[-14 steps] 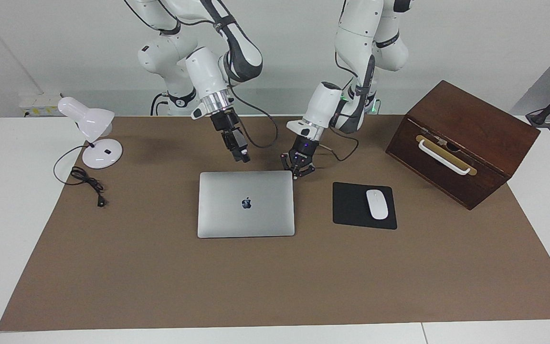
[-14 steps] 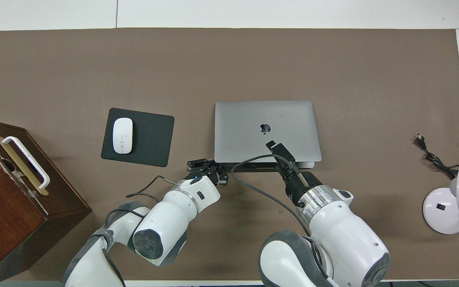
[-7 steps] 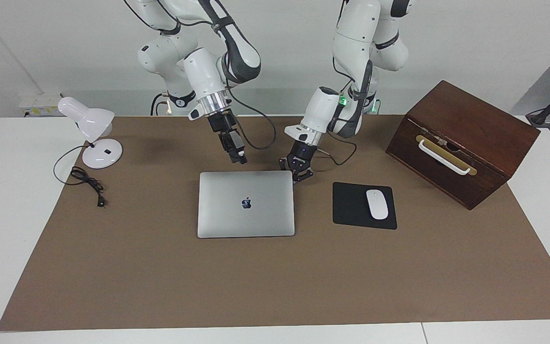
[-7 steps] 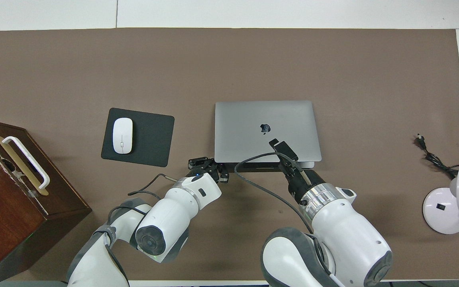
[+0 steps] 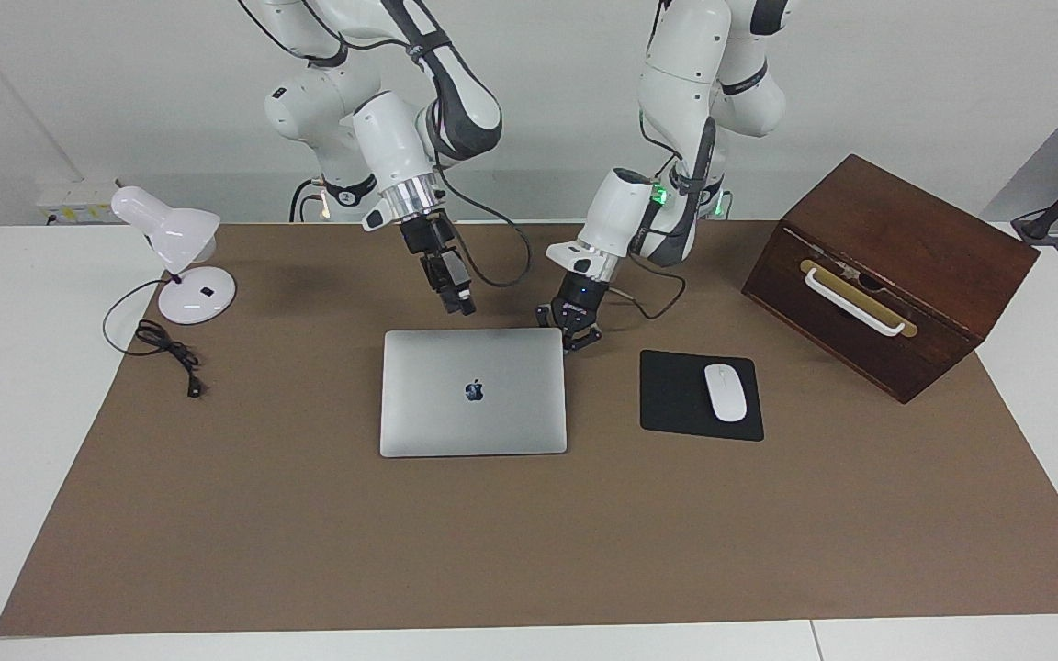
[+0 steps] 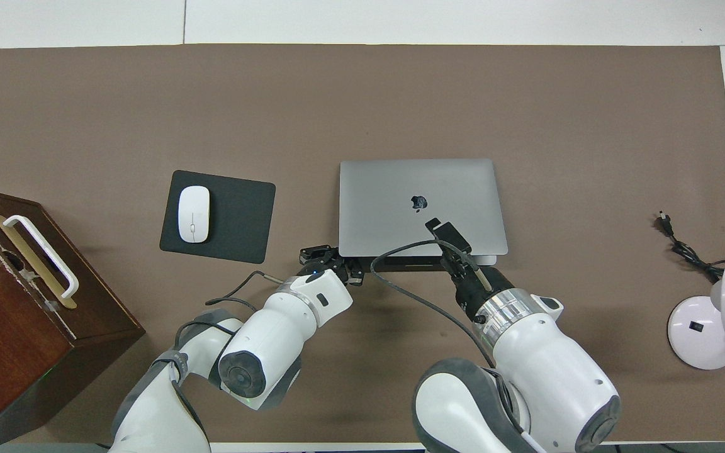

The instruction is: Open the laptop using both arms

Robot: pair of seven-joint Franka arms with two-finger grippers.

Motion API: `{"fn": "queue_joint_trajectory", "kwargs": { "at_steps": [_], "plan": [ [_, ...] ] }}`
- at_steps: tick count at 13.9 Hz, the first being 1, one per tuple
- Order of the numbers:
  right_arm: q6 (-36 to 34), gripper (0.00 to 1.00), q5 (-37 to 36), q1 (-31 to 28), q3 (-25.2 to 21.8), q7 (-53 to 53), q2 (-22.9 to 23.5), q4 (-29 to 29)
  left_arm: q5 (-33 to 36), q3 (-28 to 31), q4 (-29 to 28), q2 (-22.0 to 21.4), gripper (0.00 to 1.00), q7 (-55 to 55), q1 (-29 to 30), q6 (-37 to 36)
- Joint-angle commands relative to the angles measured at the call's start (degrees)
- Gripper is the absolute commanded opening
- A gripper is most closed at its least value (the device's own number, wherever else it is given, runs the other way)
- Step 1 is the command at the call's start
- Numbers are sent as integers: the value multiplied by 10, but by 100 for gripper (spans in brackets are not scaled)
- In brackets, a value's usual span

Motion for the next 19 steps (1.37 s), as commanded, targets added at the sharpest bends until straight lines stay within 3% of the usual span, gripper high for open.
{"fn": "queue_joint_trajectory", "kwargs": {
  "at_steps": [1,4,10,19],
  "plan": [
    [-6,99,30,-4,2,-26,5,12,2,5,8,20,0,6,-4,10],
    [-7,99,40,-2,2,-25,8,21,2,5,8,21,0,7,-4,10],
    [-7,99,127,41,2,-25,31,29,2,5,8,22,0,7,-2,10],
    [-21,99,133,34,2,-28,61,37,2,5,7,24,0,7,0,10]
  ]
}}
